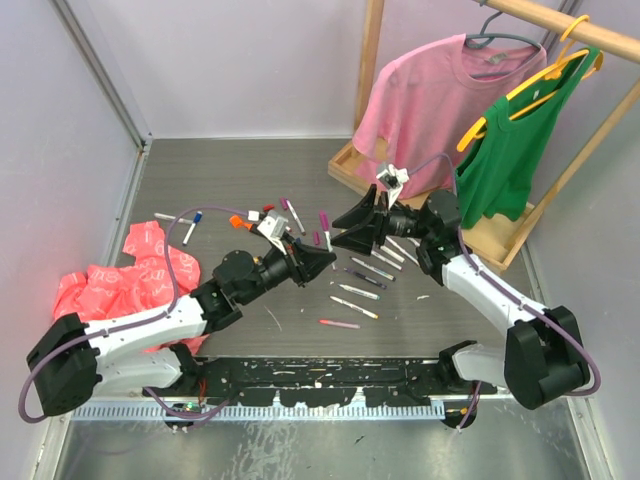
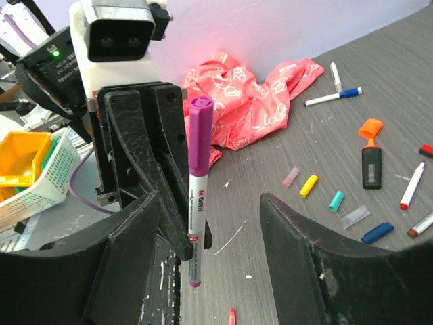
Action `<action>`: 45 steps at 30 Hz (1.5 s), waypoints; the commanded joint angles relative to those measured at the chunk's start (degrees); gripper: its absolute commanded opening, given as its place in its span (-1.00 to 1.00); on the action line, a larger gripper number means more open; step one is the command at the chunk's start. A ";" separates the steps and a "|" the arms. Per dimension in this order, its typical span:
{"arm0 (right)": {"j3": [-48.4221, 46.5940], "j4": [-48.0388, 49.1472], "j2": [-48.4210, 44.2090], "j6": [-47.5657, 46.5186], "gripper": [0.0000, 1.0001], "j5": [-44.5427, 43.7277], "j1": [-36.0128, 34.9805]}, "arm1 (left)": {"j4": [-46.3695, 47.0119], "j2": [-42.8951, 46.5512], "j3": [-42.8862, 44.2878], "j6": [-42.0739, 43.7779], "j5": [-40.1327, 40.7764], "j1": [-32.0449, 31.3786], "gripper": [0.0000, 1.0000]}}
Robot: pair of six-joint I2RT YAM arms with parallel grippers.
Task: Open the pen caps
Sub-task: Open the pen cap from the pen.
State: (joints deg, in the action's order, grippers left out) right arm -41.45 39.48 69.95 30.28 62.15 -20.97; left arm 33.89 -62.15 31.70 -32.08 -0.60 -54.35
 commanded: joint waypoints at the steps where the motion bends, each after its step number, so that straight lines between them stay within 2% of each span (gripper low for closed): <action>1: -1.41 -1.72 0.97 -2.77 0.27 -1.87 -1.09 | 7.01 -0.72 2.23 0.74 3.15 -0.97 -1.00; 9: -2.61 -6.21 2.41 -6.29 -0.09 -2.50 -3.40 | 8.22 -2.51 2.31 -0.41 5.84 -1.99 -1.00; 17: -3.63 -8.82 3.08 -8.43 -0.66 -2.41 -4.22 | 8.14 -3.46 2.49 -1.24 5.59 -2.17 -0.97; 20: -3.93 -9.34 2.63 -9.01 -0.85 -2.36 -4.21 | 6.73 -2.51 2.40 -0.96 5.26 -2.19 -0.60; 23: -4.10 -9.53 2.16 -9.40 -0.95 -1.93 -4.03 | 4.86 -0.67 1.75 0.19 4.57 -2.19 -0.45; 25: -4.20 -9.58 1.84 -9.66 -0.98 -1.16 -3.88 | 4.42 1.10 0.64 0.99 3.84 -2.17 -0.28; 31: -5.29 -11.43 1.72 -11.39 -0.98 3.76 -2.96 | 0.69 8.11 -1.69 3.85 0.59 -1.25 0.54; 34: -5.68 -11.63 1.95 -12.32 -0.99 6.61 -2.88 | -1.65 11.19 -1.21 3.68 -3.22 1.55 0.90; 36: -5.74 -11.63 2.12 -12.52 -0.99 7.47 -2.85 | -1.89 12.07 -0.40 1.60 -8.04 4.83 0.99; 41: -6.06 -11.84 2.38 -12.84 -0.99 8.46 -2.87 | 0.57 9.46 3.25 -8.08 -19.98 13.75 0.96; 45: -6.18 -12.26 2.67 -13.19 -0.99 9.00 -2.88 | 4.41 4.39 6.70 -11.50 -24.12 15.49 0.99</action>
State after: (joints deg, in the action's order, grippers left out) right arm -44.80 26.20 72.79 18.26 69.19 -24.14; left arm 32.80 -54.33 33.45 -38.33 -16.43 -39.90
